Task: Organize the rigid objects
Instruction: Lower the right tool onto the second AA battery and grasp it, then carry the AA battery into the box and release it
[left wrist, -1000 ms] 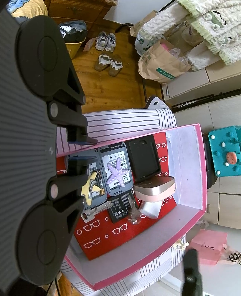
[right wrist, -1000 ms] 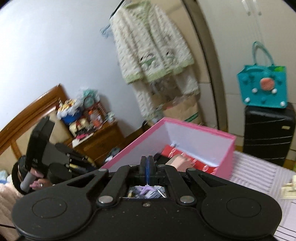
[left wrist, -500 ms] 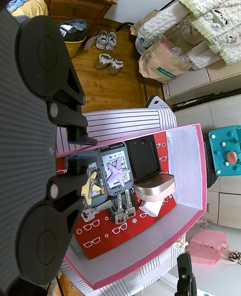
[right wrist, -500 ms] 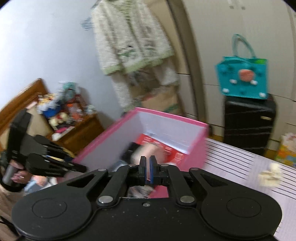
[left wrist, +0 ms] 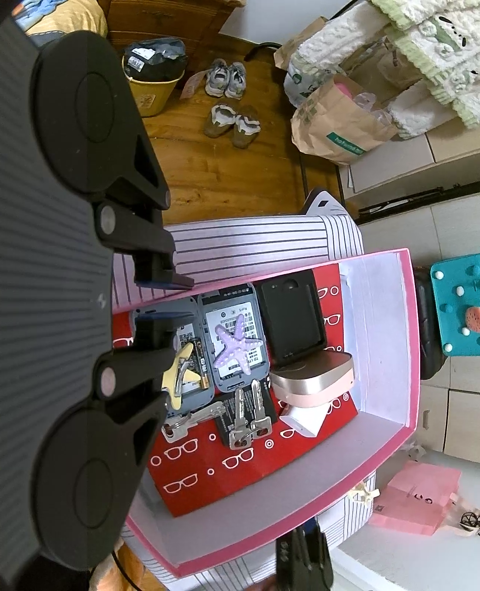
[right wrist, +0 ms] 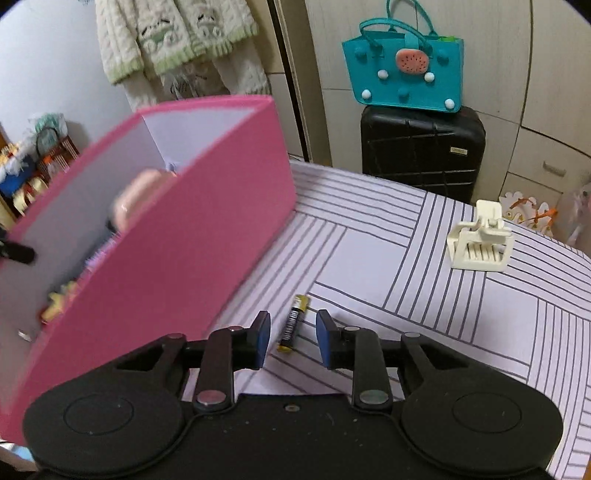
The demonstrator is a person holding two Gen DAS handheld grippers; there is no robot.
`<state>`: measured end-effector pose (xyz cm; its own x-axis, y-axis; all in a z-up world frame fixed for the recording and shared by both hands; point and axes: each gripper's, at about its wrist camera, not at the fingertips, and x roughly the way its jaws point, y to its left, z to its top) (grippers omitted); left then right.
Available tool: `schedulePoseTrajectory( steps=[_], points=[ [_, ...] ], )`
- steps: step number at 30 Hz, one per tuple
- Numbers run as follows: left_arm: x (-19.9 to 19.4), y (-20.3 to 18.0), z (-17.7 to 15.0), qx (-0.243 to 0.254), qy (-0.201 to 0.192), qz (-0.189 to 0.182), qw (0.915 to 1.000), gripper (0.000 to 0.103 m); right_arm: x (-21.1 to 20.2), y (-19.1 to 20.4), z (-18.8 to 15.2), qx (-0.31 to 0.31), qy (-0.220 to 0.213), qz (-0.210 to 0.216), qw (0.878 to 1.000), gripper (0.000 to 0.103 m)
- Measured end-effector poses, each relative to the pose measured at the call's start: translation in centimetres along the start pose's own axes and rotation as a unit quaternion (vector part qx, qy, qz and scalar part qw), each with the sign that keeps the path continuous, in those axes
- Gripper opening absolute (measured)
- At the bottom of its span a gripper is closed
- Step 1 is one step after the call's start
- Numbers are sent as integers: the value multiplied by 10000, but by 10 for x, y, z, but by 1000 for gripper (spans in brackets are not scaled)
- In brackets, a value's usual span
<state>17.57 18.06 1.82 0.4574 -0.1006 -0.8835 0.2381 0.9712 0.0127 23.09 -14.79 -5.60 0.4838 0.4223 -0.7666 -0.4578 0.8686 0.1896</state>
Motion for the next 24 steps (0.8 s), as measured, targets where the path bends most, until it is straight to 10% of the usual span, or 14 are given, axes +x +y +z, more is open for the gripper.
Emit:
schedulePoseTrajectory(
  steps=[9, 13, 24],
  points=[
    [1, 0, 1, -78, -27, 24, 10000, 10, 11, 4, -8, -332, -155, -32, 9993, 37],
    [1, 1, 1, -82, -31, 18, 10000, 10, 8, 15, -15, -752, -297, -280, 9963, 11],
    [1, 5, 0, -174, -117, -77, 9998, 10, -44, 13, -12, -61, -726, 65, 9973, 11]
  ],
)
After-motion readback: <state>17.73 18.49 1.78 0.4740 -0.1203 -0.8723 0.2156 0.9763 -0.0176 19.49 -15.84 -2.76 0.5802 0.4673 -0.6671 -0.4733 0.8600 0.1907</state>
